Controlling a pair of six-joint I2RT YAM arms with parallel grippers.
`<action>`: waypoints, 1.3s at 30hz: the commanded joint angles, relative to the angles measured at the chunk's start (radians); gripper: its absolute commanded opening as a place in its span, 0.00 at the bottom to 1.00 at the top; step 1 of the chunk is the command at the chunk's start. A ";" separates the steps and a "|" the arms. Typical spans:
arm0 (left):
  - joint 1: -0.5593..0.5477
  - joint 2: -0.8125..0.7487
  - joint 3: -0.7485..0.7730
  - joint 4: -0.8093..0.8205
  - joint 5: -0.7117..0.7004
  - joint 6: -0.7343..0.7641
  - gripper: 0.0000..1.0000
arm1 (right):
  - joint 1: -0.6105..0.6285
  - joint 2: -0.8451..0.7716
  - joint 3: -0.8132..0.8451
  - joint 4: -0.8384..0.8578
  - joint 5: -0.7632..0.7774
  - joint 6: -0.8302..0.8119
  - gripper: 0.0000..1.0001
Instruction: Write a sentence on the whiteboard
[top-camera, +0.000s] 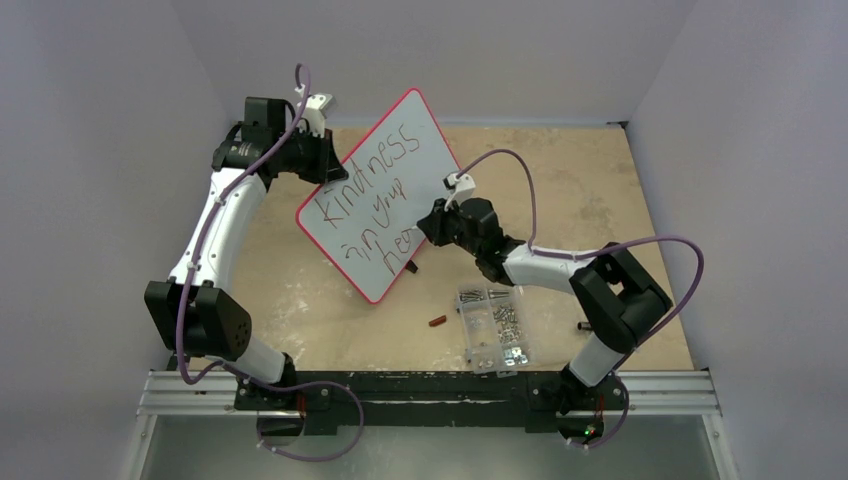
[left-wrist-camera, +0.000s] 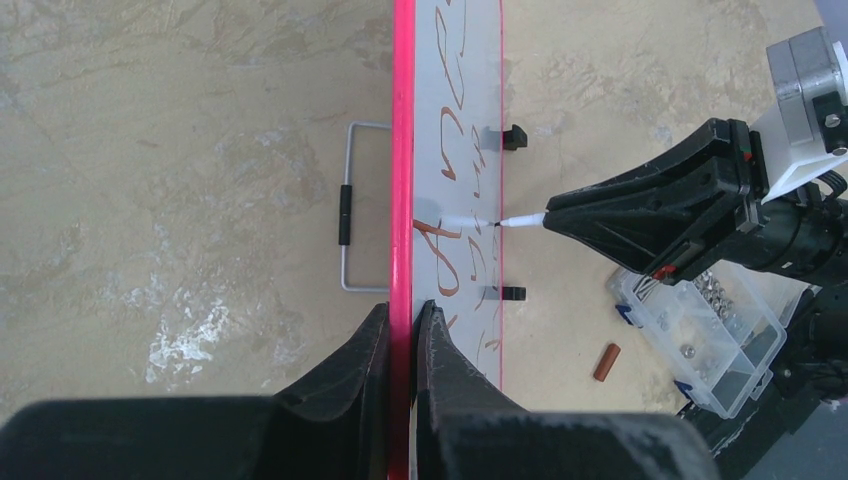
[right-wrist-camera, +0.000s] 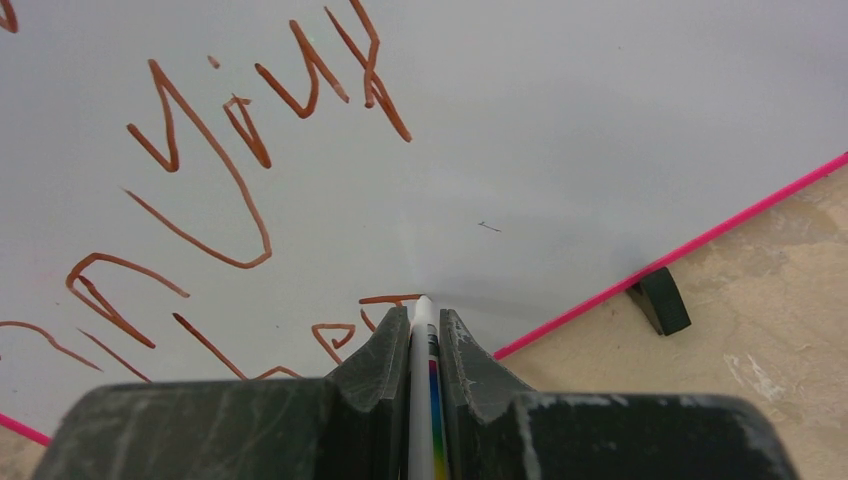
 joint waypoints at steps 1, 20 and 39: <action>-0.001 -0.019 -0.013 -0.006 -0.099 0.065 0.00 | -0.005 0.023 0.009 0.000 0.035 0.008 0.00; -0.001 -0.022 -0.014 -0.006 -0.099 0.065 0.00 | -0.007 -0.121 -0.061 0.064 0.039 -0.002 0.00; -0.001 -0.029 -0.015 -0.006 -0.103 0.066 0.00 | -0.011 -0.006 0.044 0.079 0.060 -0.015 0.00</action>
